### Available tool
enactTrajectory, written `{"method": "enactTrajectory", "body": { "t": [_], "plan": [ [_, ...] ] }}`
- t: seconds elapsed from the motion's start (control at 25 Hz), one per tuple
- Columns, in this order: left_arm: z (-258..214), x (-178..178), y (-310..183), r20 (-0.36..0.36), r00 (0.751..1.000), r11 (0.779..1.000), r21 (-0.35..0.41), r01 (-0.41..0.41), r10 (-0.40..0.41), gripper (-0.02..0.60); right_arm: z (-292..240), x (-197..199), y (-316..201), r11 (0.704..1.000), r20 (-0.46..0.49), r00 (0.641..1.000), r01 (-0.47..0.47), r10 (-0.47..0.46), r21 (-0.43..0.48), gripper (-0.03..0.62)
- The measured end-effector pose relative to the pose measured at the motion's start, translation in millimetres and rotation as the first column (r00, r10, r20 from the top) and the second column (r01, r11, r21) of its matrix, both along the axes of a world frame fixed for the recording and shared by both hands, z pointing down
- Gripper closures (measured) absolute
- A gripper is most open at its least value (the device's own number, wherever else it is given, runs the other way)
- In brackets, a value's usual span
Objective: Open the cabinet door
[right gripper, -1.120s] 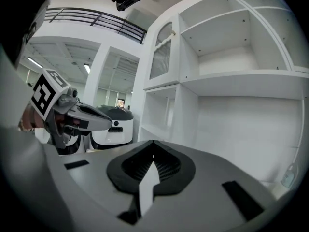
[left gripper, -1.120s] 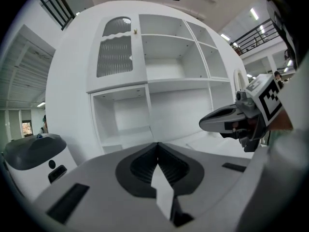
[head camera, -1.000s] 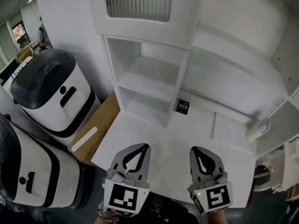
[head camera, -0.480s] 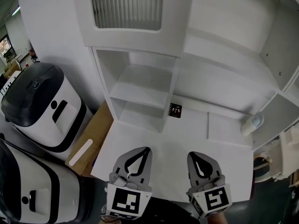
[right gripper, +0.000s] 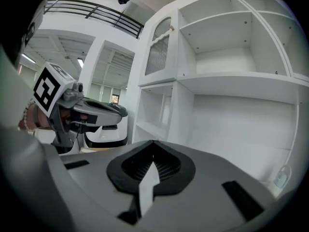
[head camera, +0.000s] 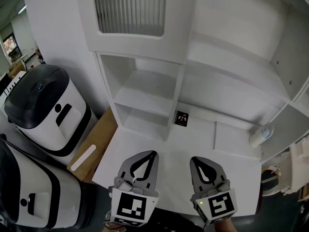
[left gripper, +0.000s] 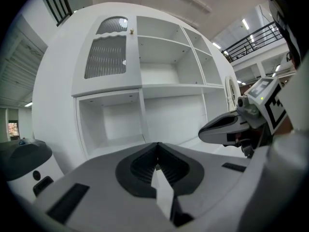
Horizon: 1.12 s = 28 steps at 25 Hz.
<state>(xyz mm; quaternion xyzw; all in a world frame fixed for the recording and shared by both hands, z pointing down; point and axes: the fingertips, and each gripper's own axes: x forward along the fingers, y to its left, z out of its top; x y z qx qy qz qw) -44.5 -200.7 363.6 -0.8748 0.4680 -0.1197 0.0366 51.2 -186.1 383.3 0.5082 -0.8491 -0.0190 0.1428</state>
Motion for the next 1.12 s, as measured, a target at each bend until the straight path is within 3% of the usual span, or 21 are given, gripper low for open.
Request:
{"method": "enactTrajectory", "body": {
  "t": [0.64, 1.12],
  "plan": [
    [-18.9, 10.5, -18.6, 0.027, 1.0, 0.999, 0.046, -0.002, 0.001, 0.581, -33.8, 22.6, -27.9, 0.997, -0.017, 1.0, 0.001, 0.0, 0.082, 0.594],
    [-71.1, 14.1, -42.3, 0.049, 0.999, 0.985, 0.171, -0.028, 0.02, 0.581, -79.5, 17.7, -45.7, 0.98, -0.057, 0.998, 0.037, -0.026, 0.193, 0.594]
  ]
}}
